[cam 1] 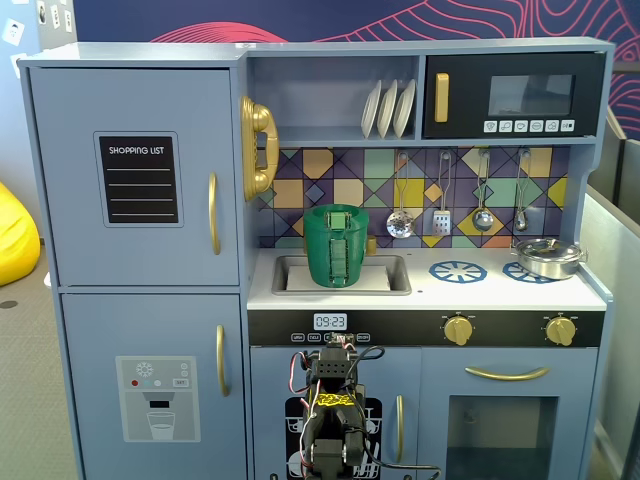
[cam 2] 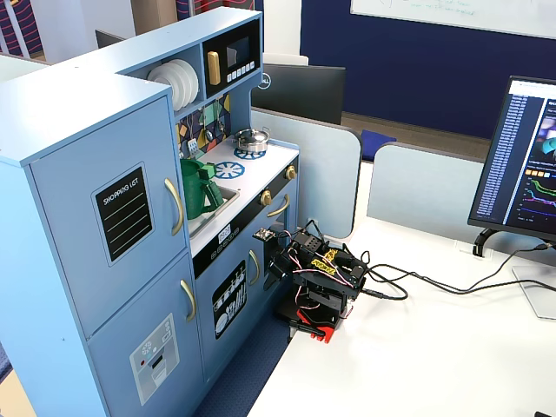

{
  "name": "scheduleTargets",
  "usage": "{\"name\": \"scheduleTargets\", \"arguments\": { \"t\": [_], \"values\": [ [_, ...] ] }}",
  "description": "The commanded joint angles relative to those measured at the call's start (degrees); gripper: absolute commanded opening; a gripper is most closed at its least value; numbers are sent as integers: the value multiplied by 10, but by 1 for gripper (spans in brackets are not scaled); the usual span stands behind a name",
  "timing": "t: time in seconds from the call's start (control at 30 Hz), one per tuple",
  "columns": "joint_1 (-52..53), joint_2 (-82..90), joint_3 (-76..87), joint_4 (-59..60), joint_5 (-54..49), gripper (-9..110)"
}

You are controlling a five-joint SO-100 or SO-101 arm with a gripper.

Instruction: Take off the lid from the green recipient and place it on the counter

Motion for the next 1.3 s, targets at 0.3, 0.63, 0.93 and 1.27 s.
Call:
{"name": "scheduleTargets", "arguments": {
  "t": [0.3, 0.63, 0.93, 1.27],
  "values": [
    [25, -4, 6, 103, 22, 0],
    [60, -5, -26, 25, -25, 0],
    [46, -135, -273, -352, -69, 0],
    [28, -323, -520, -491, -33, 24]
  ]
}}
